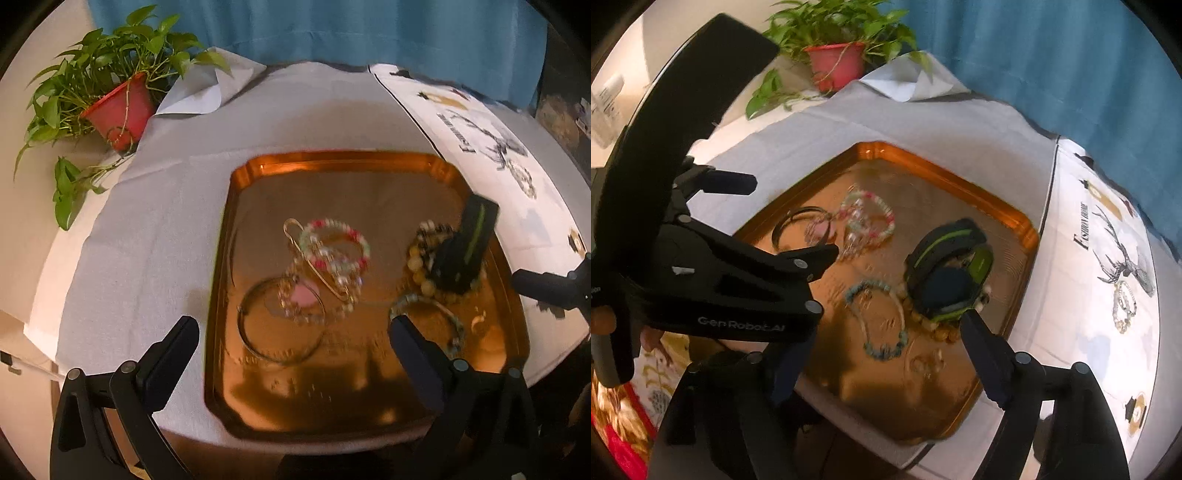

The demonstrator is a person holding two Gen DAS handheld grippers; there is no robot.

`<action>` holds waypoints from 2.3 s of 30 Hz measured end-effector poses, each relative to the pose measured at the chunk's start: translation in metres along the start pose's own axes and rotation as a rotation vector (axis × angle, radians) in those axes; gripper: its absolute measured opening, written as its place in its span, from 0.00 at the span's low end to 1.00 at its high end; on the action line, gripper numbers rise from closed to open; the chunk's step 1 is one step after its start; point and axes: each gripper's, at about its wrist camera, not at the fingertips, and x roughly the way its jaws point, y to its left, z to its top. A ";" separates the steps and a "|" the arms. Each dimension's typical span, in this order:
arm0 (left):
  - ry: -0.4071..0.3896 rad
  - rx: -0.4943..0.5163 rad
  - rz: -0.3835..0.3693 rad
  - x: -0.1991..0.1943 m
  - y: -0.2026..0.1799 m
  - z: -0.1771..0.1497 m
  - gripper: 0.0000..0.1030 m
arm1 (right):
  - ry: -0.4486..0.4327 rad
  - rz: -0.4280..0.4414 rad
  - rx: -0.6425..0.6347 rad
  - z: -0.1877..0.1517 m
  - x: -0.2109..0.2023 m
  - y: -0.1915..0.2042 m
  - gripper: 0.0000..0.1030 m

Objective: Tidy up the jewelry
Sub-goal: 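Open both tools to drop the bangle and bracelet into the tray, then withdraw both open tools and move them toward the runner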

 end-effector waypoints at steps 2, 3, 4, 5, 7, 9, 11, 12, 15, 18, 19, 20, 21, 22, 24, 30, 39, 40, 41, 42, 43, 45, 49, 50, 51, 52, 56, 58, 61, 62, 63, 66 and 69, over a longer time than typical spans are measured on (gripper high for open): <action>-0.002 -0.004 0.011 -0.010 -0.002 -0.009 1.00 | 0.008 0.003 -0.005 -0.006 -0.005 0.003 0.78; -0.004 -0.008 0.012 -0.014 -0.002 -0.011 1.00 | 0.013 0.005 -0.004 -0.009 -0.009 0.003 0.78; -0.007 -0.017 0.012 -0.022 -0.002 -0.016 1.00 | 0.016 0.007 0.002 -0.012 -0.014 0.004 0.78; -0.010 -0.022 0.012 -0.028 -0.003 -0.019 1.00 | 0.013 0.007 0.010 -0.016 -0.021 0.005 0.78; -0.019 -0.026 0.018 -0.042 -0.005 -0.028 1.00 | 0.004 0.006 0.022 -0.025 -0.035 0.008 0.78; -0.037 -0.021 0.033 -0.060 -0.008 -0.038 1.00 | -0.008 0.004 0.035 -0.035 -0.052 0.011 0.78; -0.054 -0.011 0.048 -0.080 -0.013 -0.050 1.00 | -0.024 -0.004 0.048 -0.045 -0.069 0.013 0.78; -0.062 -0.008 0.050 -0.088 -0.015 -0.055 1.00 | -0.043 -0.014 0.061 -0.050 -0.081 0.014 0.78; -0.084 -0.011 0.052 -0.116 -0.023 -0.073 1.00 | -0.093 -0.033 0.100 -0.066 -0.114 0.014 0.78; -0.098 -0.037 0.022 -0.139 -0.032 -0.090 1.00 | -0.147 -0.050 0.135 -0.081 -0.146 0.015 0.78; -0.104 -0.049 0.007 -0.148 -0.035 -0.097 1.00 | -0.164 -0.059 0.141 -0.087 -0.156 0.017 0.78; -0.110 -0.051 -0.002 -0.155 -0.039 -0.103 1.00 | -0.179 -0.067 0.143 -0.092 -0.165 0.019 0.78; -0.113 -0.050 -0.004 -0.159 -0.042 -0.107 1.00 | -0.187 -0.071 0.140 -0.097 -0.170 0.021 0.79; -0.118 -0.043 -0.001 -0.166 -0.046 -0.113 1.00 | -0.195 -0.075 0.136 -0.101 -0.177 0.024 0.79; -0.128 -0.033 0.012 -0.176 -0.053 -0.122 1.00 | -0.208 -0.084 0.130 -0.112 -0.189 0.028 0.79; -0.139 -0.020 0.015 -0.196 -0.068 -0.146 1.00 | -0.223 -0.083 0.149 -0.140 -0.208 0.037 0.79; -0.170 0.039 0.022 -0.215 -0.092 -0.152 1.00 | -0.241 -0.097 0.166 -0.164 -0.226 0.032 0.79; -0.170 0.047 0.018 -0.216 -0.095 -0.150 1.00 | -0.246 -0.099 0.170 -0.165 -0.228 0.031 0.79; -0.168 0.052 0.017 -0.216 -0.096 -0.149 1.00 | -0.250 -0.102 0.176 -0.166 -0.230 0.029 0.79; -0.169 0.061 0.018 -0.216 -0.099 -0.147 1.00 | -0.257 -0.105 0.187 -0.167 -0.232 0.026 0.79; -0.172 0.069 0.022 -0.217 -0.101 -0.145 1.00 | -0.263 -0.105 0.199 -0.169 -0.234 0.024 0.79; -0.177 0.078 0.025 -0.217 -0.106 -0.143 1.00 | -0.269 -0.107 0.221 -0.173 -0.236 0.017 0.80; -0.162 0.080 0.015 -0.211 -0.112 -0.138 1.00 | -0.266 -0.116 0.240 -0.177 -0.235 0.004 0.80; -0.156 0.081 0.016 -0.209 -0.113 -0.136 1.00 | -0.265 -0.117 0.247 -0.177 -0.234 -0.001 0.80; -0.150 0.082 0.019 -0.206 -0.114 -0.134 1.00 | -0.263 -0.121 0.257 -0.177 -0.232 -0.007 0.80; -0.144 0.082 0.023 -0.203 -0.115 -0.132 1.00 | -0.261 -0.128 0.268 -0.177 -0.230 -0.014 0.80; -0.119 0.074 0.028 -0.190 -0.116 -0.122 0.99 | -0.249 -0.158 0.338 -0.178 -0.221 -0.052 0.80; -0.108 0.069 0.027 -0.184 -0.118 -0.117 0.99 | -0.230 -0.175 0.394 -0.181 -0.213 -0.078 0.80; -0.094 0.062 0.023 -0.173 -0.121 -0.102 0.99 | -0.206 -0.204 0.449 -0.182 -0.199 -0.115 0.80; -0.089 0.063 0.022 -0.168 -0.124 -0.095 0.99 | -0.198 -0.217 0.463 -0.181 -0.192 -0.130 0.80; -0.086 0.065 0.021 -0.165 -0.126 -0.090 0.99 | -0.195 -0.227 0.474 -0.179 -0.187 -0.143 0.80; -0.080 0.073 0.020 -0.152 -0.134 -0.070 0.99 | -0.195 -0.266 0.501 -0.167 -0.166 -0.190 0.80; -0.073 0.076 0.012 -0.138 -0.144 -0.051 0.99 | -0.183 -0.305 0.525 -0.148 -0.138 -0.239 0.80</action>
